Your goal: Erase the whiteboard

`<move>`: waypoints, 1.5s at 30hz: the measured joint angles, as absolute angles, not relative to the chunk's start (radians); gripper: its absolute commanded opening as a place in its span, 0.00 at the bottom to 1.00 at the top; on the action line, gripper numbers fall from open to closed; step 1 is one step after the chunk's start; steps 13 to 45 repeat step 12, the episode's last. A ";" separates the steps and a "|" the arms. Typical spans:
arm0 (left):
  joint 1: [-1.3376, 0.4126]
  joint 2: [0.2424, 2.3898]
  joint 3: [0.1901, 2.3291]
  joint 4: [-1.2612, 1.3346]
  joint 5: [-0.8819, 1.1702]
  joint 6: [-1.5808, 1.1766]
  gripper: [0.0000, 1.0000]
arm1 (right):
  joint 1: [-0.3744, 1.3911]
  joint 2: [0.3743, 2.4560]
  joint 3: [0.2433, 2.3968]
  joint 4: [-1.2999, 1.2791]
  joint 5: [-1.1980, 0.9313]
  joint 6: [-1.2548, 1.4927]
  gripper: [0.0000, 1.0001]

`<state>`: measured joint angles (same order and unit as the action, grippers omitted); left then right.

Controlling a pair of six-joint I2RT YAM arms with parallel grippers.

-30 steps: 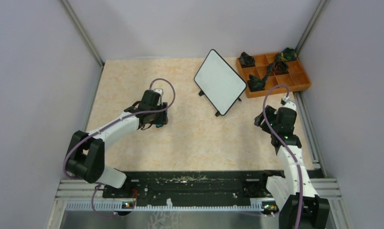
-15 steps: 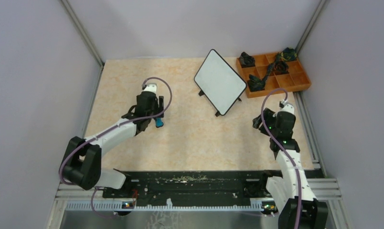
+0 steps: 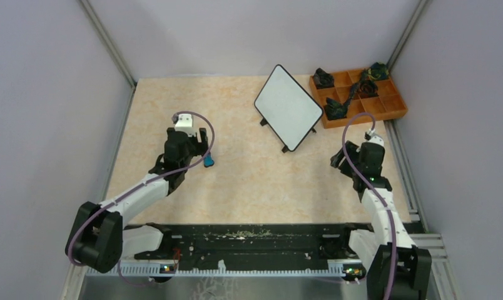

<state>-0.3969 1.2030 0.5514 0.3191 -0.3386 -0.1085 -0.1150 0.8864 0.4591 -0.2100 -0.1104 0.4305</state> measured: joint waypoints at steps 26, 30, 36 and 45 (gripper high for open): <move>-0.395 1.159 0.524 0.350 -0.337 -0.135 0.87 | -0.078 0.875 0.464 -0.202 -0.053 0.450 0.66; -0.395 1.159 0.524 0.350 -0.337 -0.135 0.87 | -0.078 0.875 0.464 -0.202 -0.053 0.450 0.66; -0.395 1.159 0.524 0.350 -0.337 -0.135 0.87 | -0.078 0.875 0.464 -0.202 -0.053 0.450 0.66; -0.395 1.159 0.524 0.350 -0.337 -0.135 0.87 | -0.078 0.875 0.464 -0.202 -0.053 0.450 0.66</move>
